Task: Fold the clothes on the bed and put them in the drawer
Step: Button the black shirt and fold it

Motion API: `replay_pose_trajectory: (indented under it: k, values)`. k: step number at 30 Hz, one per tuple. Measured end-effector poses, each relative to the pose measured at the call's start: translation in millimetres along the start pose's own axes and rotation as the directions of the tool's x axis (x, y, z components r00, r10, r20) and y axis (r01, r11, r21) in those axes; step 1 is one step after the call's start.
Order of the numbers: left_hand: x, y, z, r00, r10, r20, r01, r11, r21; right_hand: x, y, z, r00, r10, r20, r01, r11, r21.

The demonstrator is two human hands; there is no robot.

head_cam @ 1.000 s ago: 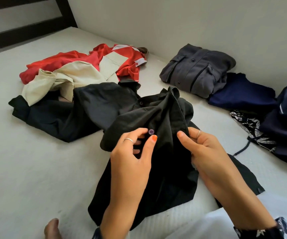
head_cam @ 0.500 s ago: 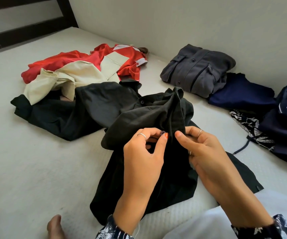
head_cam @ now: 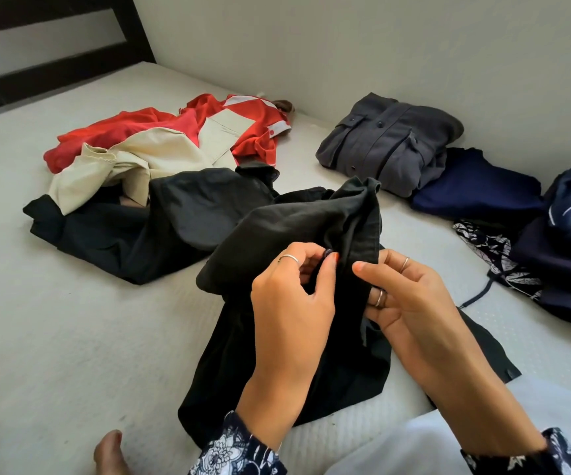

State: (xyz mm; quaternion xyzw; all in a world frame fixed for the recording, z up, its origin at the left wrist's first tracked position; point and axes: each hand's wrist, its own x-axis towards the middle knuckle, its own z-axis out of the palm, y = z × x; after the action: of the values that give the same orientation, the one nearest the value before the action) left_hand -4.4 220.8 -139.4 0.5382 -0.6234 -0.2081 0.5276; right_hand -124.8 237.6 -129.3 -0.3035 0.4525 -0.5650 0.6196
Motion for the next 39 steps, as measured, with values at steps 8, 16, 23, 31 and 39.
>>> replay_pose_trajectory:
  k: [8,16,23,31,39]
  values:
    - [-5.3,8.1,-9.3,0.999,0.025,-0.036,-0.024,0.999,0.024,-9.8,3.4,14.2,0.881,-0.432,-0.192,0.258,0.780,-0.571]
    - [2.9,34.1,-43.2,0.993,0.116,-0.038,-0.105,0.968,0.230,-14.7,1.1,22.1,0.593,-0.803,-0.054,0.365,0.328,-0.871]
    - [-2.1,48.1,-43.1,0.991,-0.128,0.046,0.128,0.992,-0.004,-31.2,5.1,37.3,0.798,-0.600,-0.056,0.427,0.629,-0.649]
    - [-6.3,51.1,-39.2,0.985,-0.155,0.079,0.159,0.986,-0.054,-31.8,-2.0,31.3,0.926,-0.353,-0.133,0.271,0.869,-0.414]
    - [-7.3,42.1,-34.1,0.995,-0.097,0.030,0.096,0.995,0.033,-32.1,-5.7,27.9,0.948,-0.311,-0.072,0.271,0.903,-0.333]
